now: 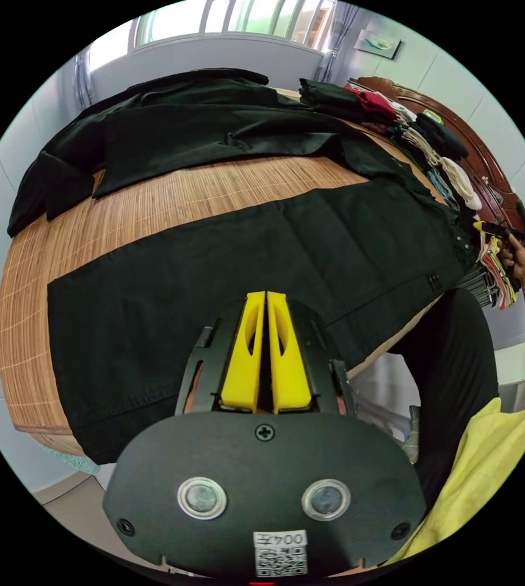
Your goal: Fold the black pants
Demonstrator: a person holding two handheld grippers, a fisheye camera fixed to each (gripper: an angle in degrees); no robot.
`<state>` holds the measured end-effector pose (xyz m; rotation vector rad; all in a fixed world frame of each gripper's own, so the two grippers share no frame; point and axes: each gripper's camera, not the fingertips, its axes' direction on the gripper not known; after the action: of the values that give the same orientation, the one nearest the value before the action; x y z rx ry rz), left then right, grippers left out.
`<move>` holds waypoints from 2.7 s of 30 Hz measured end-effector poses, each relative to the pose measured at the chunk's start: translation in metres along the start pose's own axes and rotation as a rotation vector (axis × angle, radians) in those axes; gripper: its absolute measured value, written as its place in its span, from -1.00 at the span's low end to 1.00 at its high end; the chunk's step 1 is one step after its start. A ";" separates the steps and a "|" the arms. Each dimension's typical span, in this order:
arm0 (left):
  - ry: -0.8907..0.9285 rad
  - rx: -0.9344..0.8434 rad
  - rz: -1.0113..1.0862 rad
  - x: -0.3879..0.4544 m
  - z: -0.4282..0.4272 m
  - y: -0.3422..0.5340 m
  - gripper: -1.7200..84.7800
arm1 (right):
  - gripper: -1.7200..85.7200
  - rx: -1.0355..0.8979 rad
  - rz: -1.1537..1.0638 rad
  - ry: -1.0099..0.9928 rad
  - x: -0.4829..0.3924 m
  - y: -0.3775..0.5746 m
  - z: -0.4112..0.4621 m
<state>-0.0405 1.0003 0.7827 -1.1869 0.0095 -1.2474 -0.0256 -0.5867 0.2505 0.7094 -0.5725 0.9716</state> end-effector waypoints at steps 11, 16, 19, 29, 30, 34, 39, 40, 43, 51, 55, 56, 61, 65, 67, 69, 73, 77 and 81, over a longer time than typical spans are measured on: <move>-0.003 0.016 -0.004 -0.010 -0.008 -0.006 -0.94 | -0.82 -0.522 -0.363 0.209 -0.127 -0.109 0.167; -0.043 0.027 0.019 -0.005 -0.012 -0.008 -0.93 | -0.84 -0.595 -0.656 0.408 -0.170 -0.116 0.197; -0.020 0.026 0.008 -0.008 -0.015 -0.011 -0.90 | -0.84 -0.648 -0.712 0.419 -0.173 -0.128 0.210; -0.033 0.061 -0.145 -0.075 -0.049 -0.066 -0.70 | -0.84 -0.724 -0.771 0.360 -0.165 -0.165 0.234; -0.102 0.059 -0.115 -0.080 -0.052 -0.081 -0.69 | -0.84 -0.726 -0.759 0.344 -0.162 -0.171 0.236; -0.204 0.023 -0.049 -0.092 -0.051 -0.136 -0.65 | -0.84 -0.737 -0.698 0.274 -0.147 -0.190 0.242; -0.182 0.038 -0.133 -0.107 -0.036 -0.189 -0.61 | -0.84 -0.751 -0.675 0.254 -0.140 -0.204 0.251; -0.177 0.038 -0.156 -0.109 -0.030 -0.199 -0.60 | -0.84 -0.757 -0.688 0.261 -0.141 -0.206 0.254; -0.135 0.028 -0.230 -0.113 -0.012 -0.218 -0.59 | -0.84 -0.778 -0.711 0.281 -0.144 -0.211 0.262; -0.262 -0.020 -0.099 -0.079 0.004 -0.242 -0.90 | -0.84 -0.858 -0.755 0.294 -0.144 -0.227 0.281; -0.568 0.032 0.005 -0.069 -0.020 -0.246 -0.94 | -0.84 -0.876 -0.758 0.289 -0.141 -0.233 0.286; -0.591 0.034 -0.013 -0.074 -0.025 -0.246 -0.94 | -0.84 -0.875 -0.757 0.287 -0.140 -0.234 0.286; -0.511 0.005 -0.291 -0.142 -0.047 -0.230 -0.93 | -0.84 -0.823 -0.706 0.252 -0.127 -0.236 0.284; -0.142 0.143 -0.246 -0.128 -0.056 -0.205 -0.86 | -0.85 -0.781 -0.663 0.217 -0.116 -0.237 0.280; -0.050 0.167 -0.238 -0.110 -0.053 -0.184 -0.72 | -0.85 -0.764 -0.646 0.204 -0.112 -0.236 0.279; -0.023 0.175 -0.264 -0.104 -0.049 -0.174 -0.62 | -0.85 -0.761 -0.645 0.205 -0.111 -0.235 0.279; -0.022 0.149 -0.312 -0.104 -0.041 -0.180 -0.54 | -0.84 -0.775 -0.659 0.236 -0.115 -0.233 0.282; -0.121 0.088 -0.300 -0.098 -0.028 -0.202 -0.52 | -0.84 -0.793 -0.685 0.268 -0.121 -0.229 0.286; -0.168 0.001 -0.266 -0.083 -0.004 -0.222 -0.62 | -0.84 -0.810 -0.690 0.261 -0.120 -0.229 0.287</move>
<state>-0.2338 1.0907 0.8860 -1.3192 -0.2812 -1.3728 0.0876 -0.9544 0.2861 0.0188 -0.3925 0.1319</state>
